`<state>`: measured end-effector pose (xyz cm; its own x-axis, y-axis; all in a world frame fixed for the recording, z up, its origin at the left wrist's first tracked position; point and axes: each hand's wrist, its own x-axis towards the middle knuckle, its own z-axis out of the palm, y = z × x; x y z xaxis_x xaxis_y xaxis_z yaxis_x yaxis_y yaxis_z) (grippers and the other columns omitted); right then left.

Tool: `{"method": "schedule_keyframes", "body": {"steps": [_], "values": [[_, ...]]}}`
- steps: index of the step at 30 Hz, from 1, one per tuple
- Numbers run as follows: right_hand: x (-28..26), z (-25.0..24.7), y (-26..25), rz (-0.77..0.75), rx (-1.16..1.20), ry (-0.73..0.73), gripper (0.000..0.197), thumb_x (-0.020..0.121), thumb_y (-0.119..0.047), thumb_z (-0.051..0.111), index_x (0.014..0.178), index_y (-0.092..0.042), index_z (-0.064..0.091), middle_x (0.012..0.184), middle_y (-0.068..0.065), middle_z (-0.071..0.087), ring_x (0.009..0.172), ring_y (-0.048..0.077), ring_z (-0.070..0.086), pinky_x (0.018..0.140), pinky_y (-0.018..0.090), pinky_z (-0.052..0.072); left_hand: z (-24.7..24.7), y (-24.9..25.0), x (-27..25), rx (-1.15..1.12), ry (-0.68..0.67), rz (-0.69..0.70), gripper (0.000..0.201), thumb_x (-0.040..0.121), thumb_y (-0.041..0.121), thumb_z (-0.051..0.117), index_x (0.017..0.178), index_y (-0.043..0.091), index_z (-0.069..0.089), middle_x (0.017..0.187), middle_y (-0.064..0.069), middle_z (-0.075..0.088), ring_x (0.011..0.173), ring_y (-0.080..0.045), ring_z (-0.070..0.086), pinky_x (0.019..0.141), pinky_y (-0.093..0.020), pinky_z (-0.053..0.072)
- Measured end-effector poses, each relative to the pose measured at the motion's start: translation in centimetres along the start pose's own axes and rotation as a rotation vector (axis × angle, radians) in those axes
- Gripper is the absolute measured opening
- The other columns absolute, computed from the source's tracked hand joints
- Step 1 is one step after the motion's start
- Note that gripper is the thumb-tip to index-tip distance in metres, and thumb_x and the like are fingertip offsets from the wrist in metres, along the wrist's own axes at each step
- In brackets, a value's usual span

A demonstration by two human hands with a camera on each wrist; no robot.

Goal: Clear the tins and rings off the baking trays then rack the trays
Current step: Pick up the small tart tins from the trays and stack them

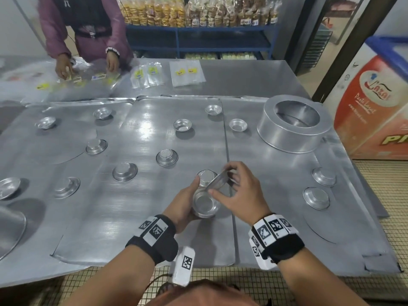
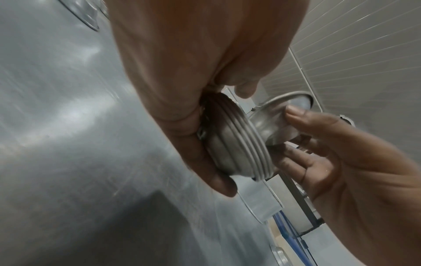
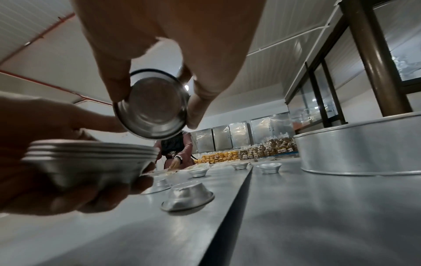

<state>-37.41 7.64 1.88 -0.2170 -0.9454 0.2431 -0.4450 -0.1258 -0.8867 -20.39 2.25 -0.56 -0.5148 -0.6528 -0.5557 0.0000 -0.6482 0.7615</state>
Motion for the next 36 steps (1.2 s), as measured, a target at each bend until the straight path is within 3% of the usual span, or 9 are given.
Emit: {"method": "schedule_keyframes", "body": {"steps": [3,6,9,14,18,21,25,30,36], "values": [[-0.6,1.0,-0.1,0.009,0.038,-0.055,0.059,0.062,-0.029,0.091,0.108,-0.022,0.055,0.109,-0.008,0.066,0.101,0.012,0.067,0.088,0.034,0.057,-0.5,0.2,-0.1,-0.009,-0.011,0.019,0.054,0.1,0.054,0.049,0.126,0.011,0.068,0.12,-0.017,0.071,0.102,-0.03,0.069,0.096,-0.056,0.054],[-1.1,1.6,-0.1,0.034,0.071,-0.12,0.058,0.063,-0.023,0.091,0.109,-0.023,0.055,0.122,-0.013,0.064,0.111,0.004,0.064,0.097,0.031,0.054,-0.8,0.2,-0.1,-0.017,0.025,0.053,0.038,0.099,0.025,0.057,0.129,0.001,0.06,0.126,-0.029,0.064,0.098,-0.035,0.068,0.092,-0.059,0.055],[-1.2,1.8,0.1,0.052,0.064,-0.172,0.057,0.064,-0.023,0.09,0.108,-0.023,0.054,0.132,-0.013,0.06,0.119,-0.001,0.058,0.102,0.03,0.05,-1.1,0.2,0.0,-0.017,0.038,0.092,0.032,0.097,0.005,0.053,0.128,-0.001,0.059,0.126,-0.034,0.061,0.097,-0.038,0.067,0.088,-0.058,0.057],[-1.1,0.7,0.4,0.087,0.006,-0.313,0.042,0.075,-0.017,0.079,0.106,-0.024,0.051,0.135,-0.015,0.058,0.122,-0.006,0.054,0.108,0.026,0.043,-1.4,0.5,0.0,-0.04,0.052,0.137,0.03,0.095,-0.004,0.049,0.123,-0.003,0.06,0.107,-0.026,0.066,0.09,-0.036,0.067,0.072,-0.044,0.06],[-0.5,-0.8,1.0,0.103,-0.168,-0.412,0.048,0.077,-0.023,0.076,0.115,-0.033,0.05,0.134,-0.022,0.057,0.125,-0.011,0.048,0.108,0.021,0.039,-1.5,0.5,0.4,-0.009,0.062,0.131,0.026,0.095,-0.006,0.048,0.119,-0.005,0.061,0.109,-0.026,0.065,0.097,-0.042,0.064,0.08,-0.056,0.06],[0.4,-2.5,2.3,0.14,-0.331,-0.343,0.051,0.078,-0.032,0.074,0.122,-0.037,0.049,0.131,-0.013,0.06,0.124,0.002,0.054,0.104,0.026,0.044,-1.0,0.5,0.8,0.014,0.062,0.117,0.026,0.096,-0.005,0.05,0.117,-0.001,0.064,0.109,-0.026,0.066,0.099,-0.044,0.063,0.08,-0.056,0.06],[1.7,-5.7,5.6,0.214,-0.659,-0.177,0.048,0.081,-0.027,0.071,0.125,-0.019,0.054,0.126,0.003,0.06,0.113,0.026,0.058,0.098,0.036,0.044,0.0,0.5,1.4,0.07,0.072,0.096,0.028,0.095,-0.004,0.051,0.117,0.002,0.067,0.099,-0.016,0.065,0.09,-0.032,0.062,0.089,-0.061,0.056],[2.5,-10.3,8.8,0.392,-0.951,-0.039,0.044,0.079,-0.024,0.069,0.12,-0.013,0.058,0.123,0.008,0.061,0.129,0.032,0.043,0.102,0.046,0.039,1.4,0.5,2.1,0.12,0.098,0.06,0.033,0.091,-0.006,0.051,0.114,0.007,0.07,0.095,-0.01,0.066,0.083,-0.025,0.06,0.087,-0.053,0.053],[1.9,-13.8,11.4,0.709,-1.065,0.034,0.046,0.076,-0.029,0.066,0.116,-0.008,0.058,0.124,0.015,0.057,0.119,0.038,0.049,0.094,0.045,0.048,2.8,0.3,2.8,0.12,0.095,0.057,0.031,0.091,-0.005,0.052,0.114,0.006,0.069,0.095,-0.009,0.065,0.08,-0.023,0.06,0.081,-0.046,0.053]]}}
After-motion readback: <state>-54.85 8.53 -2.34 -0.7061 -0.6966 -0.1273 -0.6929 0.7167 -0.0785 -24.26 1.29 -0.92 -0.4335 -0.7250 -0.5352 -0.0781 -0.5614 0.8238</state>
